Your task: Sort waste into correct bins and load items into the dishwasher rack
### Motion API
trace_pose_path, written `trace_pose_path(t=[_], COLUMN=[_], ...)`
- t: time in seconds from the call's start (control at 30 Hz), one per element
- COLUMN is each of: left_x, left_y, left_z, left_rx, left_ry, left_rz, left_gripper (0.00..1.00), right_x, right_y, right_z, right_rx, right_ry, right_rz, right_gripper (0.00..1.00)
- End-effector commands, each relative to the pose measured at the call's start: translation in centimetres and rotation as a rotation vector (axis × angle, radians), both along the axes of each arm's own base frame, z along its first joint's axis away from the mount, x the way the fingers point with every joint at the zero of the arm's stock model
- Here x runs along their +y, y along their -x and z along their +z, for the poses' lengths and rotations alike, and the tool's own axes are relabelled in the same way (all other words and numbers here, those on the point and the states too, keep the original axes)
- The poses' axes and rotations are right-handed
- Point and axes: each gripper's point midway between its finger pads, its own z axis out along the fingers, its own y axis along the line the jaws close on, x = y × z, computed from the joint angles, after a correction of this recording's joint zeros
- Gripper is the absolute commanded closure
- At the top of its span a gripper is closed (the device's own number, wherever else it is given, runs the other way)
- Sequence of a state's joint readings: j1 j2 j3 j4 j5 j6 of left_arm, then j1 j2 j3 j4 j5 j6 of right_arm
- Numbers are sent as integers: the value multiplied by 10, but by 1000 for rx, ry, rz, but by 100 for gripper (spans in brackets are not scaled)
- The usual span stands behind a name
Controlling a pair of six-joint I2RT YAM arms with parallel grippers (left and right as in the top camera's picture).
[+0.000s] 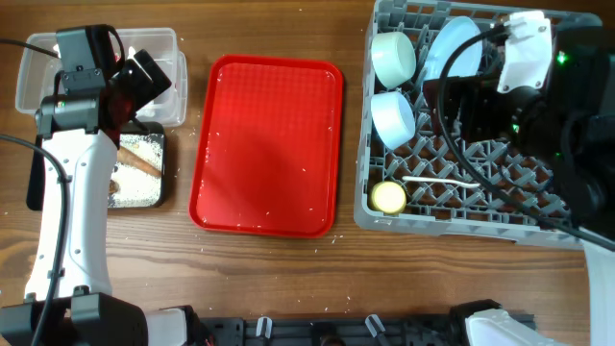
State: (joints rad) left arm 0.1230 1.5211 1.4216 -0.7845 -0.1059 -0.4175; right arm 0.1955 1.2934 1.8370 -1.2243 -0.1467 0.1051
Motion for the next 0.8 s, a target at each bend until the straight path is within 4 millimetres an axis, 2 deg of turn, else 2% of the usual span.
trace_pose_path(t=[0.0, 0.13, 0.3, 0.47, 0.53, 0.6, 0.77], left_x=[2, 2, 2, 2, 2, 2, 2], left_y=[-1, -1, -1, -1, -1, -1, -1], left_z=[4, 4, 4, 4, 4, 4, 4], left_rx=[-12, -12, -12, -12, -12, -12, -12], left_ry=[5, 5, 5, 5, 5, 5, 5], left_rz=[11, 11, 11, 11, 11, 11, 11], left_gripper=[0, 0, 0, 0, 0, 0, 0], right_x=[7, 5, -6, -12, -18, -27, -46], right_y=[-7, -11, -17, -18, -13, -5, 25], right_z=[-9, -13, -17, -5, -6, -17, -61], right_rx=[36, 37, 17, -181, -257, -317, -418], right_ry=[-13, 24, 99, 187, 184, 175, 170], right_rz=[24, 38, 11, 53, 36, 5, -38], right_gripper=[0, 0, 0, 0, 0, 0, 0])
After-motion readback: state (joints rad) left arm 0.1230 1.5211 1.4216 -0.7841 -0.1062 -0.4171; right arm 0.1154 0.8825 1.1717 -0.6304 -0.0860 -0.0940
